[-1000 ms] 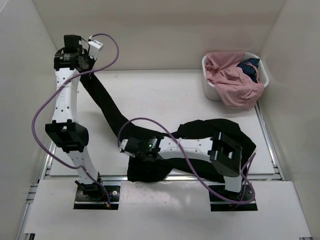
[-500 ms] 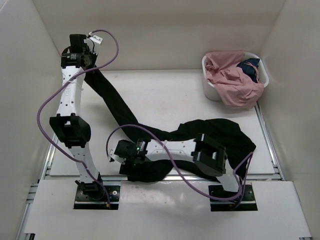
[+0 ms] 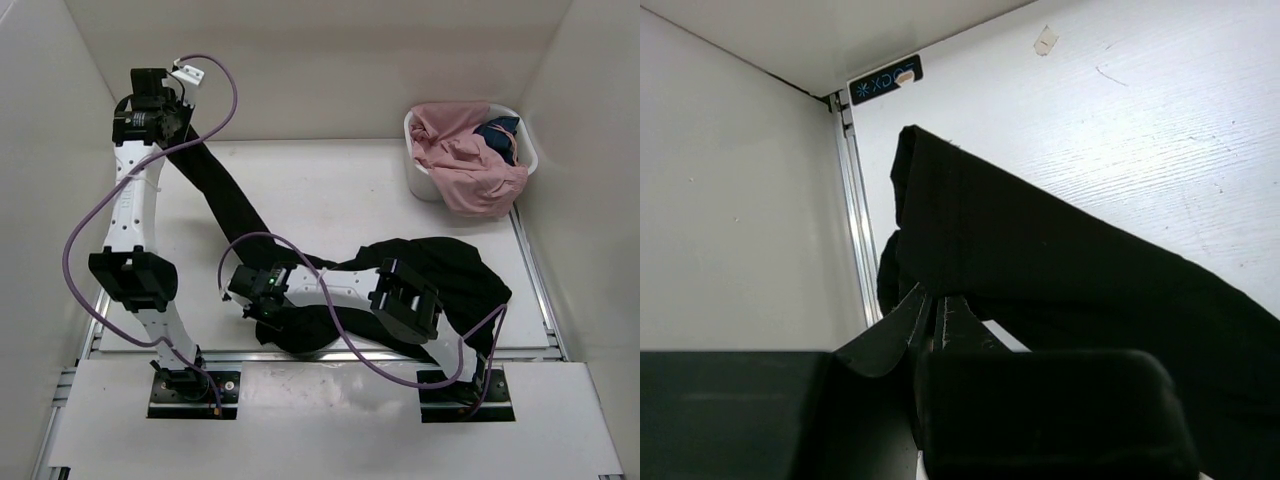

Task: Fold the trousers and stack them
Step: Flatten the trousers out, then fold the trousers

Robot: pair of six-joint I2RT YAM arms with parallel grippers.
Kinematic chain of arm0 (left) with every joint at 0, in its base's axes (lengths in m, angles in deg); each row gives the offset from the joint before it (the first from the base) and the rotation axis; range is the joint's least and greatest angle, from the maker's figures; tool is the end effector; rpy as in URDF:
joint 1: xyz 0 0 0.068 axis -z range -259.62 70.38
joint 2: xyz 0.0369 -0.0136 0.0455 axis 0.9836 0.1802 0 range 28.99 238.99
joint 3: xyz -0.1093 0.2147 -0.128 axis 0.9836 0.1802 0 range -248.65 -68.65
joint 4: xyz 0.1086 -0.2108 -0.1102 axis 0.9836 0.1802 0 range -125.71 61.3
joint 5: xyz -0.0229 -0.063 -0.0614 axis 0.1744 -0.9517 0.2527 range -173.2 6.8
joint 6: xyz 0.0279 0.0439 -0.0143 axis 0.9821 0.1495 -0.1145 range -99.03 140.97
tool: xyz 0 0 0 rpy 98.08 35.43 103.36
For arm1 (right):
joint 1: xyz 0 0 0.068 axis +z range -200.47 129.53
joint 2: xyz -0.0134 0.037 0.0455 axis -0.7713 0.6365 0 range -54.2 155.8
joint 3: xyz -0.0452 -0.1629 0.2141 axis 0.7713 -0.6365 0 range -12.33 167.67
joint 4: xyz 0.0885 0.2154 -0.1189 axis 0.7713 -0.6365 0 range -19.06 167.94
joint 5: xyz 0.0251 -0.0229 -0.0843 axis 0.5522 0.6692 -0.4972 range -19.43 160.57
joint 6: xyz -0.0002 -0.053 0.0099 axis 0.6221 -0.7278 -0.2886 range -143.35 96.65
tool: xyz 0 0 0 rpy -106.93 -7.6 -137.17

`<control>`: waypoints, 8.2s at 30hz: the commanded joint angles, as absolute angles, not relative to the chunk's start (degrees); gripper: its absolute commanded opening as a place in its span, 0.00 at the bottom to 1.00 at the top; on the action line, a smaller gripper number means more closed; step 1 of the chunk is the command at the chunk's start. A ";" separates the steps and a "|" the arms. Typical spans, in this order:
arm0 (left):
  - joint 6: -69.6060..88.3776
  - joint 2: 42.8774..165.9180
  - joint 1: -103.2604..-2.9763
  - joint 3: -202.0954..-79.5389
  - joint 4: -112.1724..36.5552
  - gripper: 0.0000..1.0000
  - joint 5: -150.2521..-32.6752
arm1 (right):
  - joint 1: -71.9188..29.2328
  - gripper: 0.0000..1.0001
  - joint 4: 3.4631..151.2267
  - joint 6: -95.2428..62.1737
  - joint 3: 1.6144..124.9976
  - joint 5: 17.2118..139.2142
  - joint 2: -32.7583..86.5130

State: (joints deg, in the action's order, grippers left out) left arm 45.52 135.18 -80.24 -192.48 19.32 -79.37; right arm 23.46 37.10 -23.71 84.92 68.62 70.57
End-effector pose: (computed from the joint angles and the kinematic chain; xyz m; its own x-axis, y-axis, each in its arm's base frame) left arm 0.3958 0.0067 0.4319 -0.5787 0.4084 -0.7059 0.1941 0.9097 0.3671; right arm 0.1274 0.4377 0.1684 -0.2512 -0.8951 -0.3685 -0.9585 0.2830 -0.0340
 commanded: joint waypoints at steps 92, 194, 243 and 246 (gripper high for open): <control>81.15 113.20 -122.50 -109.52 14.04 0.54 -51.75 | 27.84 0.61 32.86 29.91 31.62 45.26 23.40; 46.28 167.24 -64.76 -192.58 18.17 0.87 -85.14 | -66.37 0.99 34.95 27.01 29.77 49.65 15.64; 51.64 165.22 -77.42 -185.72 25.03 0.77 -85.04 | -67.52 0.75 25.38 10.23 57.89 64.51 33.25; 51.64 165.92 -76.90 -182.91 25.03 0.54 -84.18 | -67.52 0.79 27.13 13.03 57.37 65.91 35.87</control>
State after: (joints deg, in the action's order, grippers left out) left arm 50.20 166.18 -76.68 -186.12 25.86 -85.55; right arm -67.33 27.53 10.26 56.25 65.16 33.39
